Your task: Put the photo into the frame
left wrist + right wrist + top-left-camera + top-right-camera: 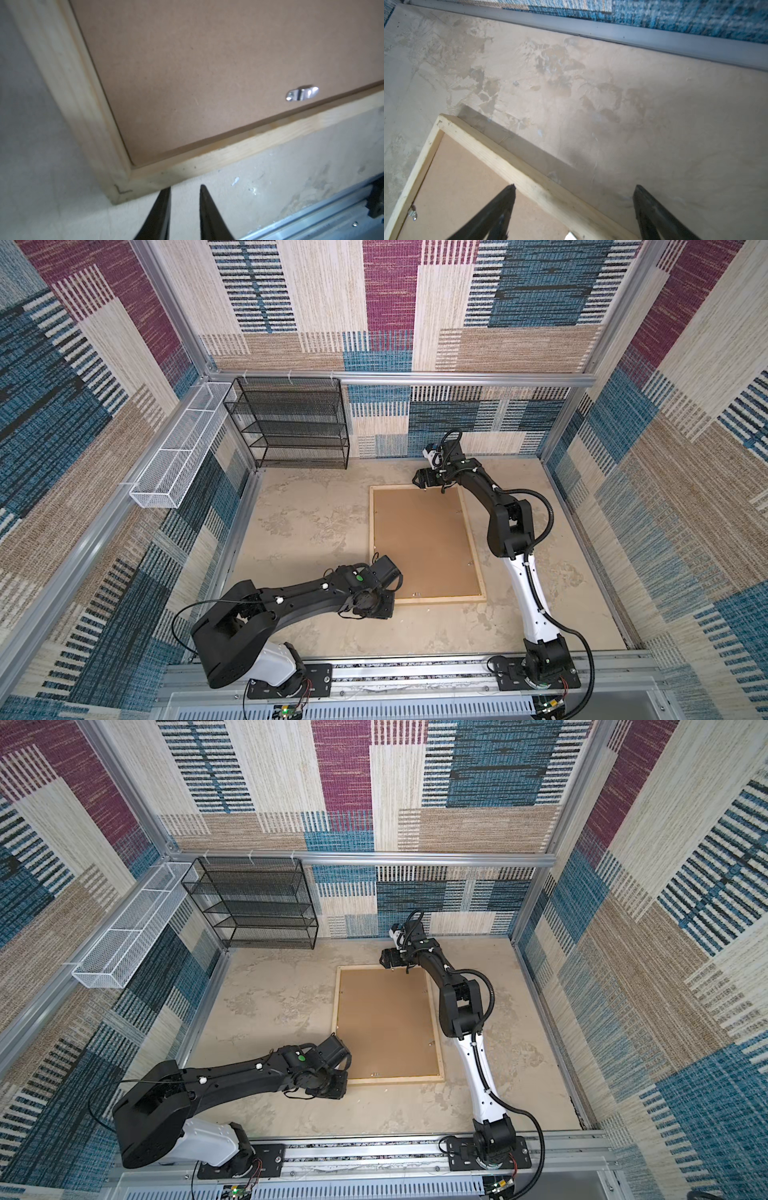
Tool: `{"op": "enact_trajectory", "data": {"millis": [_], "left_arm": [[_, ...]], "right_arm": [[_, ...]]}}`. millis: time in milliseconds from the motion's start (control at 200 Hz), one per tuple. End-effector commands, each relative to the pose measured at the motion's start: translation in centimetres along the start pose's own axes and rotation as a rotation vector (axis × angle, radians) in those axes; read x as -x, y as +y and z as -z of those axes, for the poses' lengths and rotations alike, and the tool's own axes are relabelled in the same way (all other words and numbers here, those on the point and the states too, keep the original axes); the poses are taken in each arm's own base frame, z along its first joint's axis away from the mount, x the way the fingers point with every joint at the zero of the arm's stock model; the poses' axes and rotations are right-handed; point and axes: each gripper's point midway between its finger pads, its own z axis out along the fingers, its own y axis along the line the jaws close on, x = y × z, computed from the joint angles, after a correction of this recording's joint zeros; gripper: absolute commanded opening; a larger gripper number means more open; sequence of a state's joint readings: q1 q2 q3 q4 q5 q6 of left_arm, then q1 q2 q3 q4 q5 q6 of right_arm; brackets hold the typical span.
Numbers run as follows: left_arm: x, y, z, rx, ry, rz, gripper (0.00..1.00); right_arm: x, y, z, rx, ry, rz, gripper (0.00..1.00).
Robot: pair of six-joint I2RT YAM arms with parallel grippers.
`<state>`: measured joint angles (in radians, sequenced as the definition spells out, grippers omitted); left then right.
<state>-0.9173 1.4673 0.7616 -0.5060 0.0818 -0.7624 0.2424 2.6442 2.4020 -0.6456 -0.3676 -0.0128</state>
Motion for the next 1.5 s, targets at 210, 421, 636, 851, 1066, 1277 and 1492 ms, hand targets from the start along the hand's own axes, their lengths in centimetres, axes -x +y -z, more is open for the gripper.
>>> {"op": "enact_trajectory", "data": {"millis": [210,421,636,851,1066,1277,1492], "left_arm": [[2.1,3.6,-1.3,0.114,-0.054,0.131,0.28],[4.7,7.6,-2.6,0.205,-0.091,0.204,0.27],[10.3,11.1,-2.9,0.261,-0.16,0.243,0.27],[15.3,12.3,0.1,0.338,-0.228,0.219,0.3],[17.9,11.1,3.4,0.3,-0.32,0.203,0.34],[19.0,9.5,2.9,0.222,-0.325,0.191,0.34],[19.3,8.9,1.6,0.188,-0.296,0.183,0.32]], "right_arm": [[-4.0,-4.9,1.5,-0.028,0.103,-0.119,0.86],[-8.1,-7.1,6.7,-0.054,0.081,-0.261,0.83],[-15.5,-7.7,13.4,-0.153,0.077,-0.414,0.78],[-19.0,-5.9,18.6,-0.231,0.024,-0.448,0.78],[-16.0,-5.2,21.7,-0.249,-0.084,-0.423,0.78],[-14.1,-3.3,22.6,-0.16,-0.141,-0.4,0.77],[-14.3,-2.0,22.1,-0.099,-0.143,-0.395,0.76]]}}
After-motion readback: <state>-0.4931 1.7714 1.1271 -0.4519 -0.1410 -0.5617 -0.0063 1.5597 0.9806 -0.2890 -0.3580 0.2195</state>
